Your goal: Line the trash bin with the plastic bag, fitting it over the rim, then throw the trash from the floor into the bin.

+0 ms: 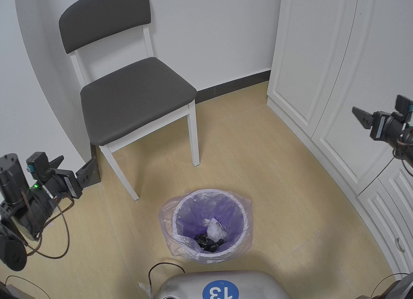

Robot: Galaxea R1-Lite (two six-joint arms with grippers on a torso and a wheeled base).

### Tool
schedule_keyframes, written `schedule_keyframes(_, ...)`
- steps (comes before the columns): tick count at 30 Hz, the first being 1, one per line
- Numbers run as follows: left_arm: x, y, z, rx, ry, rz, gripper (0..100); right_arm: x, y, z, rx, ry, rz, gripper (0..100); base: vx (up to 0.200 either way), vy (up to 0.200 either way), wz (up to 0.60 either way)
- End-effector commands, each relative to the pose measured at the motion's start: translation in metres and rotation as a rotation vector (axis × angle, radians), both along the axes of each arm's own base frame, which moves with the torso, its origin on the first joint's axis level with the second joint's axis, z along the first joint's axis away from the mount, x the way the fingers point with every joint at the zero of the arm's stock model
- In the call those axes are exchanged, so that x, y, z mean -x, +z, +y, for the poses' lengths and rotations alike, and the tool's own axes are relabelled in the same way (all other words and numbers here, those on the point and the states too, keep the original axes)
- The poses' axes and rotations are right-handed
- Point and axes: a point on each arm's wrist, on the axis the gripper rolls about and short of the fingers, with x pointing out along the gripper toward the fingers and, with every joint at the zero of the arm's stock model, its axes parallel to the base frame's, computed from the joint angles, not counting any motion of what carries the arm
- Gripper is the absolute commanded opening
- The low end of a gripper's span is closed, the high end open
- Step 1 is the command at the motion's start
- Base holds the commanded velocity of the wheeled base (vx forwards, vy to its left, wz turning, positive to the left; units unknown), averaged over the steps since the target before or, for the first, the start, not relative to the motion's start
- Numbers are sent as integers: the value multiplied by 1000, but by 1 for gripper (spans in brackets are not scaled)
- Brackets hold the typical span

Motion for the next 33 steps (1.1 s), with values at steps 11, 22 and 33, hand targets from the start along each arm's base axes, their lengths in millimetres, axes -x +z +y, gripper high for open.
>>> schedule_keyframes(11,220,73,29,73,29,-352,100,277,-8,-36,-55,-185,-427,100,0,0,0)
schedule_keyframes(22,265,55,34,64,62,-362,100,297,-61,-32,-26,-234,-332,100,0,0,0)
schedule_keyframes(33,245,-2,26,22,140,-212,100,258,-103,-32,64,-226,-221,100,0,0,0)
